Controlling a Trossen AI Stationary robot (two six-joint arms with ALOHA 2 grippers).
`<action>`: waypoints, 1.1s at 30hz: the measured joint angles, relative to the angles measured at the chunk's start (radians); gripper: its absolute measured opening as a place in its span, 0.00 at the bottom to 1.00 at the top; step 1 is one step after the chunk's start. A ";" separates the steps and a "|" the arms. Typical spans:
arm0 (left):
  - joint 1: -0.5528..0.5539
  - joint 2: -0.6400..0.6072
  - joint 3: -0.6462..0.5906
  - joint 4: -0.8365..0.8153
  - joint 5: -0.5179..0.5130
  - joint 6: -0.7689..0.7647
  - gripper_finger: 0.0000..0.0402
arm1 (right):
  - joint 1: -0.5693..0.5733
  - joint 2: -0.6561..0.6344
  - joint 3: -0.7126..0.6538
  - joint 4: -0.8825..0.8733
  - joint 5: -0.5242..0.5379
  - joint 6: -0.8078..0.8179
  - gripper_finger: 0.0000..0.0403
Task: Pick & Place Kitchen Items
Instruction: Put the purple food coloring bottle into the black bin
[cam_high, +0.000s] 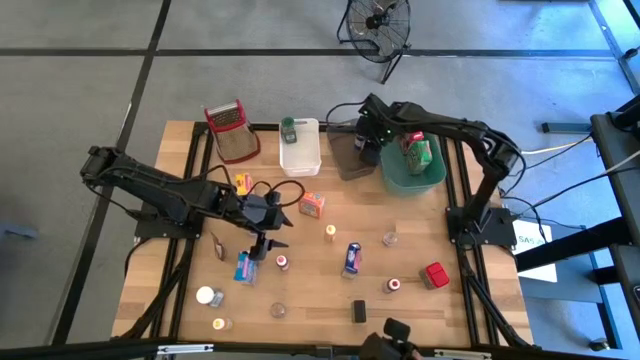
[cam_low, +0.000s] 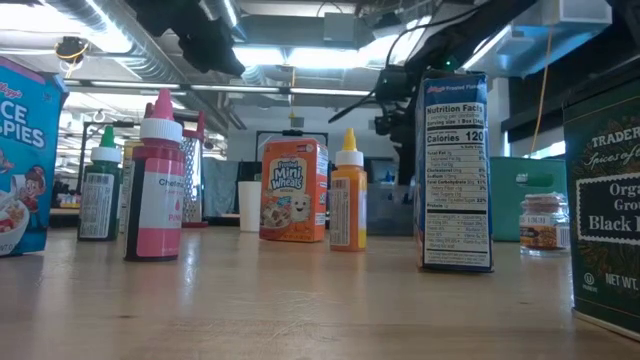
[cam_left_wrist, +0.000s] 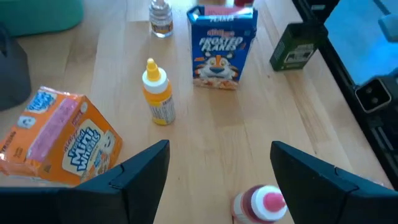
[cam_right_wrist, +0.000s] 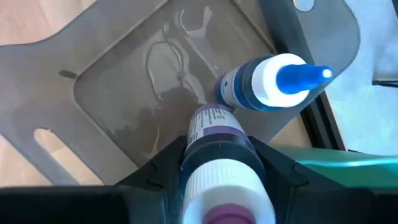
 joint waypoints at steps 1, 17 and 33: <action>0.000 0.000 0.000 0.003 0.000 -0.004 0.68 | -0.002 0.004 0.000 0.001 0.000 0.000 0.36; 0.000 0.000 -0.001 -0.005 -0.004 0.002 0.68 | -0.009 0.011 0.000 0.027 -0.004 -0.020 0.39; -0.066 0.000 -0.001 -0.007 -0.004 0.014 0.68 | -0.009 0.082 -0.001 0.053 0.008 -0.017 0.39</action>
